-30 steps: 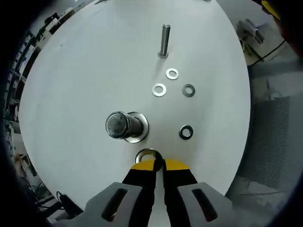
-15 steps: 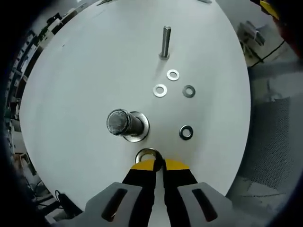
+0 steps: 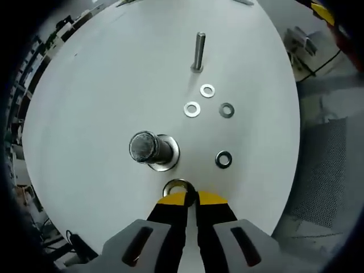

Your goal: Place the washer onto the threaded stud by aligning its center hole with the stud, sliding it down to the base, and recovering from edge contact or off-axis alignment until the washer reaches the visible bottom stop.

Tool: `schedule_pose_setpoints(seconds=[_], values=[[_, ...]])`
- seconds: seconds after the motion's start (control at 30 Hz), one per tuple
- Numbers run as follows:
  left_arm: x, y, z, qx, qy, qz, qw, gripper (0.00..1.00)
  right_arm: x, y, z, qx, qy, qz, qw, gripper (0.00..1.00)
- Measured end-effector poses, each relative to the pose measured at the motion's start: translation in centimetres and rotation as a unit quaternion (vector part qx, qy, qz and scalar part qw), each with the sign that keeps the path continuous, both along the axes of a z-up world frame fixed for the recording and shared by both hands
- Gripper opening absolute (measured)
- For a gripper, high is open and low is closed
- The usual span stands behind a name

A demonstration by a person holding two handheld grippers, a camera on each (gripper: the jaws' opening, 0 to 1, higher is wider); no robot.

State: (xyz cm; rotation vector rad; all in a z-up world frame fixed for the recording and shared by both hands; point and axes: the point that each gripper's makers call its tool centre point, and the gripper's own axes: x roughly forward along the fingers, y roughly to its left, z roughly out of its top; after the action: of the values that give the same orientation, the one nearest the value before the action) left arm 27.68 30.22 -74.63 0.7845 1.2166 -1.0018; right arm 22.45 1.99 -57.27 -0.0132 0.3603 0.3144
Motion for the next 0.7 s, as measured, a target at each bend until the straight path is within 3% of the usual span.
schedule_pose_setpoints(seconds=[0.17,0.33,0.57,0.7], values=[[-0.09,0.08,0.16,-0.023,-0.023,0.011,0.9994,0.02,-0.05,-0.07,-0.12,0.002,0.002,-0.002,1.0000,0.49],[-0.16,-0.04,0.12,-0.026,-0.049,0.009,0.9984,0.02,-0.07,0.24,-0.15,0.000,0.003,0.003,1.0000,0.48],[0.01,0.12,0.24,-0.037,-0.063,0.035,0.9967,0.02,-0.17,0.04,-0.26,0.000,0.005,0.000,1.0000,0.48],[-0.19,-0.04,0.78,-0.040,-0.074,0.024,0.9962,0.01,-0.12,-0.04,-0.21,0.003,0.004,-0.002,1.0000,0.48]])
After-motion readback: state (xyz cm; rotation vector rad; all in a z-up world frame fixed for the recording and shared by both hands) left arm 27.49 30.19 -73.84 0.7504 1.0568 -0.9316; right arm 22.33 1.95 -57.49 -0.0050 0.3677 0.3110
